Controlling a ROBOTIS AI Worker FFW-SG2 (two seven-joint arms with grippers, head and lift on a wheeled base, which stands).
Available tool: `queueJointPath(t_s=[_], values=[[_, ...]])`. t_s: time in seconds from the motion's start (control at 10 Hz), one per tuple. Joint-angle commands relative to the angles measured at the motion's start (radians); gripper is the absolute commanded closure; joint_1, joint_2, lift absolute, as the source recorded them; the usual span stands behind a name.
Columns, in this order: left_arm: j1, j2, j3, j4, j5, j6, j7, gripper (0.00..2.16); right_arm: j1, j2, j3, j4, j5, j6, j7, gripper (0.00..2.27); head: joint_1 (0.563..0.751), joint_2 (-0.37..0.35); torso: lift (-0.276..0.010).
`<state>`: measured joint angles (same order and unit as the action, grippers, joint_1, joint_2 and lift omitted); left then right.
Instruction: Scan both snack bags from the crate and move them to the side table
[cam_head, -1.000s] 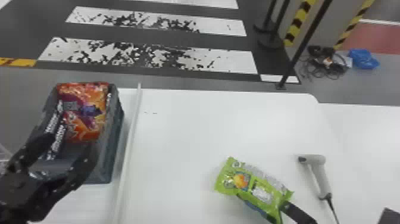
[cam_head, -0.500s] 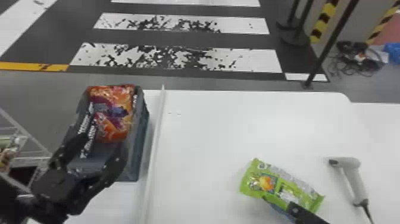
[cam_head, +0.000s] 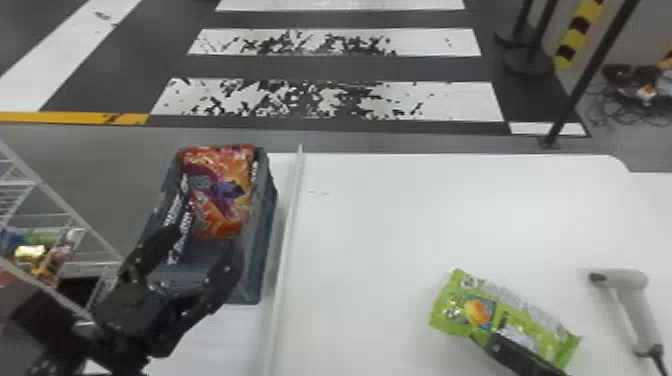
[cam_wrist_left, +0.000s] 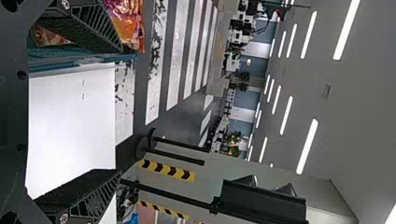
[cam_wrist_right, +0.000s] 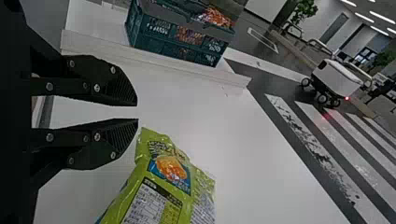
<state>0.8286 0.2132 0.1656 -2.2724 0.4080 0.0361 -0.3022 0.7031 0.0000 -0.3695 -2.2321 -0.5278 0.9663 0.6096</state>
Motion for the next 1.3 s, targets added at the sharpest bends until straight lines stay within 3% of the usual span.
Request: queueJointPath(t_s=[0.0, 0.7, 0.9, 1.2], values=[[0.007, 0.000, 0.000, 0.001, -0.005, -0.009, 0.000, 0.08, 0.001, 0.001, 0.092, 0.006, 0.112, -0.090, -0.004, 2.25, 0.695, 0.081, -0.029], [0.007, 0.000, 0.005, 0.016, -0.009, -0.055, 0.002, 0.08, -0.082, -0.003, 0.388, 0.095, 0.433, -0.120, -0.088, 2.25, 0.695, 0.236, -0.029], [0.009, 0.003, 0.011, 0.019, -0.006, -0.064, 0.000, 0.08, -0.155, -0.003, 0.425, 0.186, 0.497, -0.120, -0.114, 2.25, 0.695, 0.273, -0.029], [0.023, 0.008, 0.025, 0.037, 0.005, -0.110, -0.006, 0.08, -0.258, -0.002, 0.429, 0.298, 0.539, -0.120, -0.151, 2.25, 0.695, 0.268, -0.029]])
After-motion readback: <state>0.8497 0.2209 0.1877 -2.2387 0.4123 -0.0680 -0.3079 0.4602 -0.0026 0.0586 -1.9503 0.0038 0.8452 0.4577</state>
